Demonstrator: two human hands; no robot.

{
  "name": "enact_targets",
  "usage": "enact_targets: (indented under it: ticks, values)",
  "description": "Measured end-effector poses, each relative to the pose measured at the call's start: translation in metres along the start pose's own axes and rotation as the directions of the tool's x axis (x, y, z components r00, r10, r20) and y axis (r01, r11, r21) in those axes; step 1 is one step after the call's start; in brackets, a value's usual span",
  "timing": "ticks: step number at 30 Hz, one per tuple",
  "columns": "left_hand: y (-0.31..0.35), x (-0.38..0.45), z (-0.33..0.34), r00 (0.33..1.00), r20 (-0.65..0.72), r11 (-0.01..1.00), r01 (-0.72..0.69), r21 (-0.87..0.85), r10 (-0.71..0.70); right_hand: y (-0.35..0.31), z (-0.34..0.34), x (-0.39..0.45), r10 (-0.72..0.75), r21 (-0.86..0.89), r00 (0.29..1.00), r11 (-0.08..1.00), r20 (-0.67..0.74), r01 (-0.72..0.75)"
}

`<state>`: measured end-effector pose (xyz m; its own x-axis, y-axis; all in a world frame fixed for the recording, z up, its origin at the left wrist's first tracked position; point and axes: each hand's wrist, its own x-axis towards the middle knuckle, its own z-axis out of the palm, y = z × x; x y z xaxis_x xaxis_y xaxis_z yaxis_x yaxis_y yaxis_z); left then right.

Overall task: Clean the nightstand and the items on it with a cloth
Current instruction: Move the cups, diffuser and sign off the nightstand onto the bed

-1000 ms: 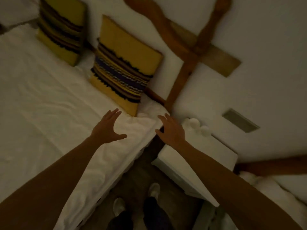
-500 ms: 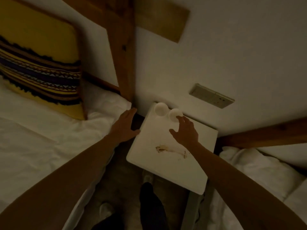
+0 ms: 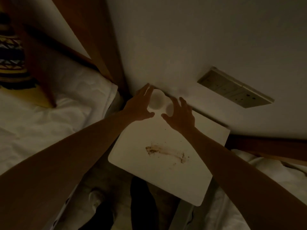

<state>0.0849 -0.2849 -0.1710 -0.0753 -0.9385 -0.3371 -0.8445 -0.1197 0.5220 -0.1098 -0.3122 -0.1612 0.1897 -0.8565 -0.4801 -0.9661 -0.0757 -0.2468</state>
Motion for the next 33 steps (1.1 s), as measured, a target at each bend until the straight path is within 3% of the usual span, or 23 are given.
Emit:
enact_targets:
  ticks: [7, 11, 15, 20, 26, 33]
  values:
    - [0.010, 0.032, 0.021, 0.997, 0.071, 1.000, 0.018, 0.026, -0.019, 0.007, 0.009, 0.013, -0.025, 0.035, 1.000, 0.999, -0.008, 0.025]
    - [0.009, 0.029, 0.018, 0.999, 0.023, 1.000, 0.026, 0.014, -0.026, 0.010, 0.003, 0.010, -0.078, 0.052, 0.996, 0.995, -0.034, 0.079]
    - [-0.002, 0.007, 0.003, 0.995, -0.039, 0.990, 0.088, -0.115, -0.093, 0.005, -0.010, 0.004, -0.160, -0.001, 0.986, 0.987, -0.051, 0.160]
    - [-0.032, -0.047, -0.034, 0.968, -0.152, 0.965, 0.165, -0.206, -0.198, -0.040, -0.029, -0.006, -0.306, -0.051, 0.951, 0.951, -0.045, 0.304]
    - [-0.086, -0.139, -0.083, 0.874, -0.264, 0.908, 0.359, -0.215, -0.408, -0.141, -0.023, -0.025, -0.496, -0.081, 0.868, 0.864, 0.034, 0.497]
    - [-0.165, -0.271, -0.105, 0.658, -0.339, 0.738, 0.563, -0.372, -0.673, -0.277, 0.031, -0.075, -0.691, -0.071, 0.704, 0.704, 0.162, 0.707]
